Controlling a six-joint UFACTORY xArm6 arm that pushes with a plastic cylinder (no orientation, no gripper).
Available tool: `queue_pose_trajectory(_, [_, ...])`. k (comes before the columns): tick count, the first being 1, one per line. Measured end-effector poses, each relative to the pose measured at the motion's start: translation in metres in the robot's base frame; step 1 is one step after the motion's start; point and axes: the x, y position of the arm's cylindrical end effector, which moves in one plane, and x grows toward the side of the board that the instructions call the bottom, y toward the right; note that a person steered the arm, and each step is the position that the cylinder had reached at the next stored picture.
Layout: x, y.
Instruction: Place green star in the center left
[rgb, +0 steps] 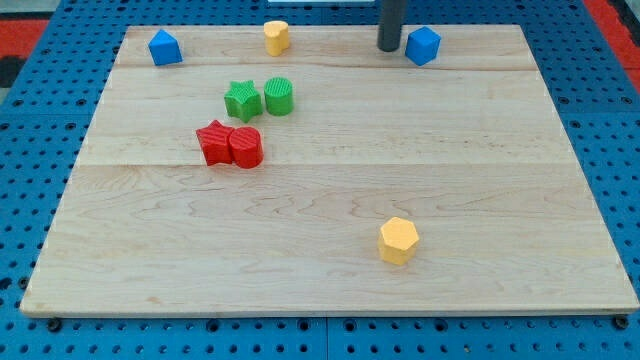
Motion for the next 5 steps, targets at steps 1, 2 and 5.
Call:
queue_pose_trajectory(1, [-0.006, 0.02])
queue_pose_trajectory(2, [-0.038, 0.016])
queue_pose_trajectory(5, [0.058, -0.102])
